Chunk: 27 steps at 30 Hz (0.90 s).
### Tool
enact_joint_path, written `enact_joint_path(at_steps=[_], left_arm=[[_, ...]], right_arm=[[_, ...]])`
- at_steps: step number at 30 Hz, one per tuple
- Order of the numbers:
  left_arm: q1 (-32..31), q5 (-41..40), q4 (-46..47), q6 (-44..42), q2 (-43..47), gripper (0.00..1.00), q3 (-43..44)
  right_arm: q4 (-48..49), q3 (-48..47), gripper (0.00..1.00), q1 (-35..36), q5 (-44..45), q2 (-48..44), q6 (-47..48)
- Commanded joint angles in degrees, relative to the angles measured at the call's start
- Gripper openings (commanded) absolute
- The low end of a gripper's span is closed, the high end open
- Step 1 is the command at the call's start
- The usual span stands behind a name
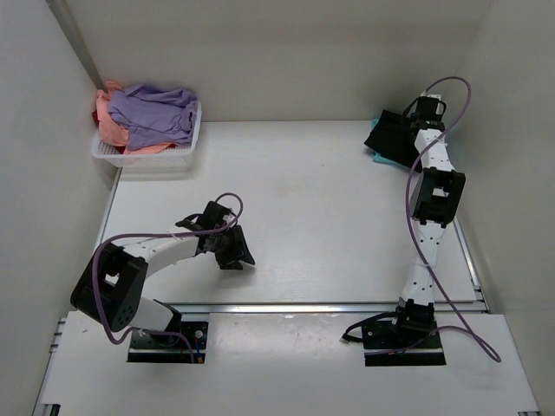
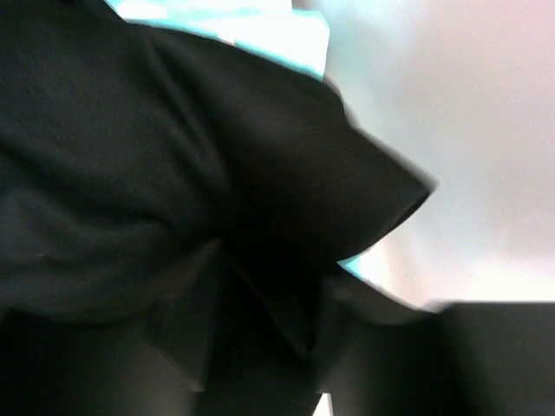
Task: Fold and stack the t-shirts
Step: Put the neatly folded tshirt into the corner of the board with the right arm
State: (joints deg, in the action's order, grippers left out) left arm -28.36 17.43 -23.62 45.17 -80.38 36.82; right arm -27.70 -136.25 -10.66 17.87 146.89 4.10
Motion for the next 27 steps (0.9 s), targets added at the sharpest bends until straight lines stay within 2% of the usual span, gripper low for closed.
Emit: enact_joint_path(at_steps=[1, 3, 4, 5, 6, 10, 13, 14, 16, 21, 23, 27], left_arm=[[-0.38, 2.33, 2.78, -1.92, -0.30, 0.56, 1.68], [-0.65, 3.04, 3.75, -2.10, -0.22, 0.58, 1.24], [-0.73, 3.48, 4.97, -2.10, 0.22, 0.64, 0.98], [-0.12, 3.75, 5.24, -1.93, 1.01, 0.89, 0.54], [-0.20, 4.36, 5.51, -2.10, 0.93, 0.99, 0.19], [0.58, 4.28, 4.02, -3.59, 3.91, 0.99, 0.18], [2.07, 5.32, 2.96, -3.16, 6.28, 0.99, 0.45], [3.65, 6.72, 2.53, -2.81, 6.81, 0.98, 0.45], [5.23, 9.28, 1.47, -1.93, 8.56, 0.98, 0.27], [8.41, 9.56, -2.13, -3.06, 14.37, 0.99, 4.47], [9.46, 8.33, -3.36, -5.08, 15.51, 0.99, 8.35], [9.03, 6.22, -9.41, -10.17, 11.14, 0.99, 18.87]], right_arm=[[6.24, -4.29, 0.45, 1.07, 4.70, -0.29, 0.29], [8.45, -4.82, 0.56, 0.99, 6.12, -0.72, 0.82], [10.11, -5.86, 0.57, 1.34, 7.95, -0.90, 1.26], [11.95, -6.40, 0.58, 1.51, 9.80, -1.34, 1.70], [13.97, -6.58, 0.60, 2.04, 11.91, -1.95, 2.31], [15.40, -7.37, 0.73, 3.36, 16.75, -5.73, 3.99], [13.64, -3.00, 0.78, 4.58, 16.94, -14.75, 4.16], [13.21, 0.68, 0.78, 5.37, 17.02, -16.53, 4.69], [13.38, 8.86, 0.83, 7.83, 17.72, -26.34, 5.48], [11.63, 38.71, 0.89, 16.88, 18.08, -48.39, 4.97], [8.29, 47.36, 0.89, 21.36, 18.43, -57.99, 2.34], [-8.63, 60.54, 0.89, 30.75, 16.33, -67.15, -8.46]])
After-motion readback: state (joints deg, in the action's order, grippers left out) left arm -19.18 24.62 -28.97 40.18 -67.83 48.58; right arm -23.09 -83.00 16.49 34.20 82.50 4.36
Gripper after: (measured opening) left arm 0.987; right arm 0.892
